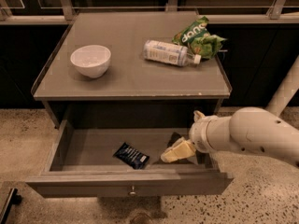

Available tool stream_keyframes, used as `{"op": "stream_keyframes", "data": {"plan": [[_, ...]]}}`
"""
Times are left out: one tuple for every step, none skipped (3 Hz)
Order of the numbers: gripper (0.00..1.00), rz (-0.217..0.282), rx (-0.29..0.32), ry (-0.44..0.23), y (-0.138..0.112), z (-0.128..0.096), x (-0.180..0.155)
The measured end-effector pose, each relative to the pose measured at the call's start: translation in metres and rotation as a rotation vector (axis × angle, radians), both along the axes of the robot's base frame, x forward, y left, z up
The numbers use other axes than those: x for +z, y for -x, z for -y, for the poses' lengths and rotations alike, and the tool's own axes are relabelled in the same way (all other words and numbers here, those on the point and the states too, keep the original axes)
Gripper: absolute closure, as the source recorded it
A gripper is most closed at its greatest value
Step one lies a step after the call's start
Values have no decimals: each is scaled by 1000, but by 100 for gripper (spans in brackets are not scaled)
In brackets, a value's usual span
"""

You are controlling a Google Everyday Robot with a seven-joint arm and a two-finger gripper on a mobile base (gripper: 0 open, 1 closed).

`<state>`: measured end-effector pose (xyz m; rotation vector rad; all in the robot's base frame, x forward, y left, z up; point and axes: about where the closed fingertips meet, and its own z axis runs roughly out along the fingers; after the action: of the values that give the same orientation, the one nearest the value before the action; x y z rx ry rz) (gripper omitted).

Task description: Pick rxbar blueberry from top drawer and place on counter

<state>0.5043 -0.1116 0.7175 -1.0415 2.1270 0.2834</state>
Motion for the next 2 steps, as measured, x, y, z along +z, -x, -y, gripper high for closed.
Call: {"op": "stream_keyframes", "data": {"plan": [[0, -1, -11, -36, -17, -19, -12], [0, -22, -12, -65, -25, -40, -31]]}}
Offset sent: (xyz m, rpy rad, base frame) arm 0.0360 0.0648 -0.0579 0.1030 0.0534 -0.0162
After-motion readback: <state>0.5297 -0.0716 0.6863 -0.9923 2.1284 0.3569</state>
